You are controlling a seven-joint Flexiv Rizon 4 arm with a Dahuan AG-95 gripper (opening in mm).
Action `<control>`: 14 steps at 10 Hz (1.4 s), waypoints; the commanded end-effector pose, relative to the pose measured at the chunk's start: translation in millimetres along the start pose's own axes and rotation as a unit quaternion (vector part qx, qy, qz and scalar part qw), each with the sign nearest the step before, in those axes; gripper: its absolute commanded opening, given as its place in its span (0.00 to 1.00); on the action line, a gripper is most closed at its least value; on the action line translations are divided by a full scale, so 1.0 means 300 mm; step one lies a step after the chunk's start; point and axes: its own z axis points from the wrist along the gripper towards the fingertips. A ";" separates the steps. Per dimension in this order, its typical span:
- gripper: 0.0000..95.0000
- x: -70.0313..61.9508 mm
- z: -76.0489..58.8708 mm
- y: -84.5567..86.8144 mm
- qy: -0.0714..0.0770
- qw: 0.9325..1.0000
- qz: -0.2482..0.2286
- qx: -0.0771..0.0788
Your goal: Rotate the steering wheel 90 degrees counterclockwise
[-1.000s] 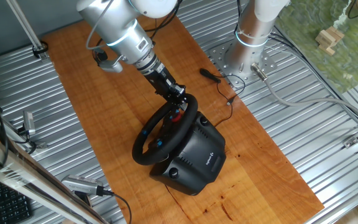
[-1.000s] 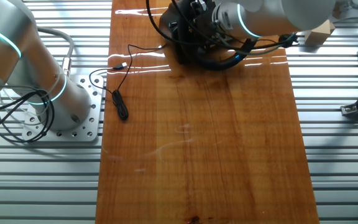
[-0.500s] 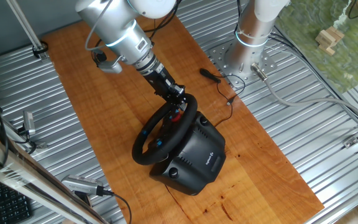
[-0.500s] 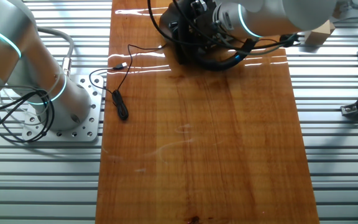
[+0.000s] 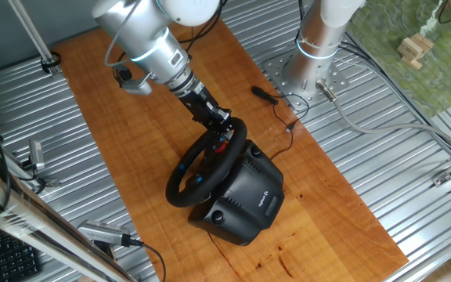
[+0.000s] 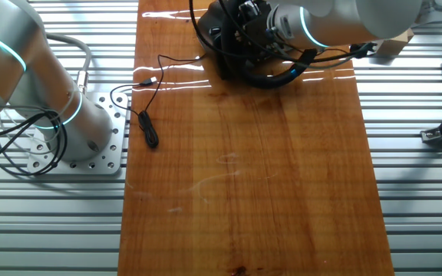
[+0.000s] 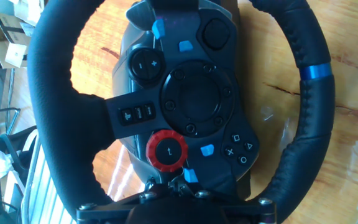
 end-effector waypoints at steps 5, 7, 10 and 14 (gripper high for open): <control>0.00 0.013 -0.008 -0.015 0.000 1.000 -0.018 -0.005; 0.00 0.019 -0.014 -0.017 0.000 1.000 -0.019 -0.006; 0.00 0.019 -0.014 -0.017 0.000 1.000 -0.019 -0.006; 0.00 0.019 -0.014 -0.017 0.000 1.000 -0.019 -0.006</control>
